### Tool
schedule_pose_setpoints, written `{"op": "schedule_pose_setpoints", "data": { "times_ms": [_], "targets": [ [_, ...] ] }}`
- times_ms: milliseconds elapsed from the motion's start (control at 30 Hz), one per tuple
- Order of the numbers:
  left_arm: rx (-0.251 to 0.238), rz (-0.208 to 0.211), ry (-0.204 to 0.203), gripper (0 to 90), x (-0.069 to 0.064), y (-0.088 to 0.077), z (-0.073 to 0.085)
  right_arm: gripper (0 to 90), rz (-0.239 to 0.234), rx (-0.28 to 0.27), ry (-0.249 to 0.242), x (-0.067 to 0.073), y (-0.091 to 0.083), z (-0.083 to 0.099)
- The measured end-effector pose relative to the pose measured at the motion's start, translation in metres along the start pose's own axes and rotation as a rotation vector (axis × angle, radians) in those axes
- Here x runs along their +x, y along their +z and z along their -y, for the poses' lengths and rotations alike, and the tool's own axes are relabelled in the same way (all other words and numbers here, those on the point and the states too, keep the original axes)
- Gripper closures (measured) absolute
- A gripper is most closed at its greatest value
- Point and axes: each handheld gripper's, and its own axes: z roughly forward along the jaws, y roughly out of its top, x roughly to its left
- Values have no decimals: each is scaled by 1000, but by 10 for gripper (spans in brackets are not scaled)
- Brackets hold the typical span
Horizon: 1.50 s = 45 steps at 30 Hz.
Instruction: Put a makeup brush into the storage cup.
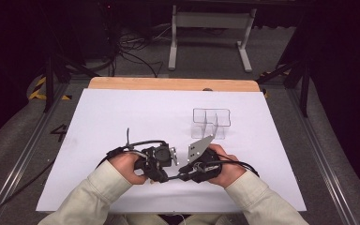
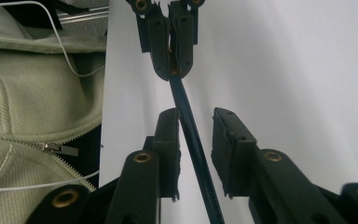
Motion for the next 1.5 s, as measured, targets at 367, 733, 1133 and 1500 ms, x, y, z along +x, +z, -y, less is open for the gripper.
{"op": "schedule_pose_setpoints", "data": {
  "times_ms": [367, 733, 1133, 1500],
  "targets": [
    [-17, 2, 3, 832, -1, -2, 1, 773, -10, 32, -22, 0, 5, 1],
    [-19, 12, 13, 832, 0, -4, 1, 792, -23, 39, -13, 0, 9, 4],
    [-41, 10, 22, 831, -1, -6, 2, 809, -44, 45, -4, 0, 11, 8],
    [-75, 3, 6, 812, 1, -10, 4, 837, -50, 64, -12, 3, 16, 8]
  ]
}}
